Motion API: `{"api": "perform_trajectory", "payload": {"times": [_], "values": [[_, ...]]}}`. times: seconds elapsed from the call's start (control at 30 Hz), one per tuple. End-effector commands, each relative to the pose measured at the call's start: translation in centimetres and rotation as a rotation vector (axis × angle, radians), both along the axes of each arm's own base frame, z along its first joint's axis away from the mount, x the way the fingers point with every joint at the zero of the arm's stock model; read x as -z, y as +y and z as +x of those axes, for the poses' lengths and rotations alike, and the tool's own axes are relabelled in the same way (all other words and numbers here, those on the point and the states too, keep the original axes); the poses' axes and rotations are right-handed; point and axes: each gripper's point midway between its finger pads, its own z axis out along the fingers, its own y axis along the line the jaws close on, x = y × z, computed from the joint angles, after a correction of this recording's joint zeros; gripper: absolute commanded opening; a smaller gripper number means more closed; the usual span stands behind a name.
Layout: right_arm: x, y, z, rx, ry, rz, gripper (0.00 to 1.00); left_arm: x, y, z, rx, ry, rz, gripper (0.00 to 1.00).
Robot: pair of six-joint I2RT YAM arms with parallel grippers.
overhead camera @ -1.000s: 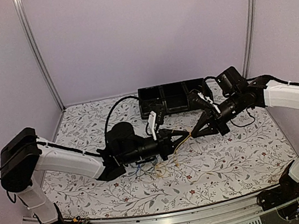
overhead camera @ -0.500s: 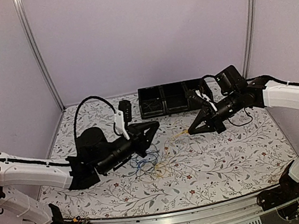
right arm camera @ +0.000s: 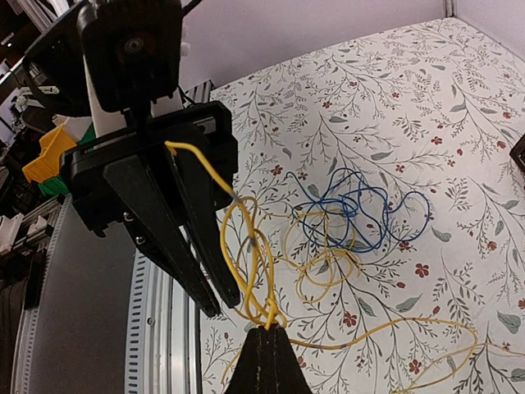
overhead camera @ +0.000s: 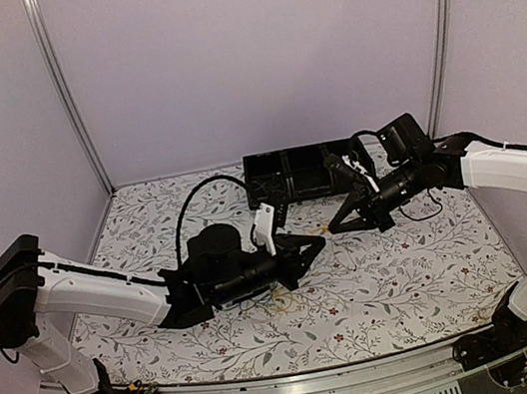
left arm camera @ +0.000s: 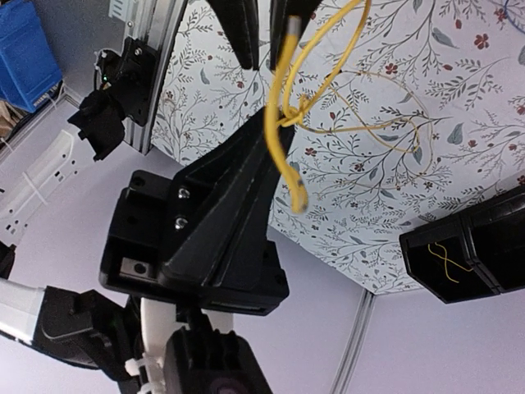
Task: Untangle the cables
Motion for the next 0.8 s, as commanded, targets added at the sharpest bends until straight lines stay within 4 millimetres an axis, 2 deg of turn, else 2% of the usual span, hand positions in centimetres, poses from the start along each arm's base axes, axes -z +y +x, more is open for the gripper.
{"api": "perform_trajectory", "payload": {"times": [0.0, 0.47, 0.63, 0.77], "values": [[-1.8, 0.4, 0.0, -0.011, -0.024, 0.044, 0.0, -1.1, -0.3, 1.4, -0.002, 0.045, -0.083, 0.07], [-1.2, 0.4, -0.2, -0.022, -0.013, 0.042, 0.0, -1.9, -1.0, 1.5, 0.093, 0.048, -0.162, 0.15], [-1.2, 0.5, -0.4, -0.033, -0.005, 0.05, 0.0, -1.9, -0.7, 2.1, 0.088, 0.066, -0.18, 0.09], [-1.6, 0.5, -1.0, -0.062, 0.0, 0.071, 0.0, -1.6, -0.4, 2.7, 0.074, 0.082, -0.179, 0.09]]}}
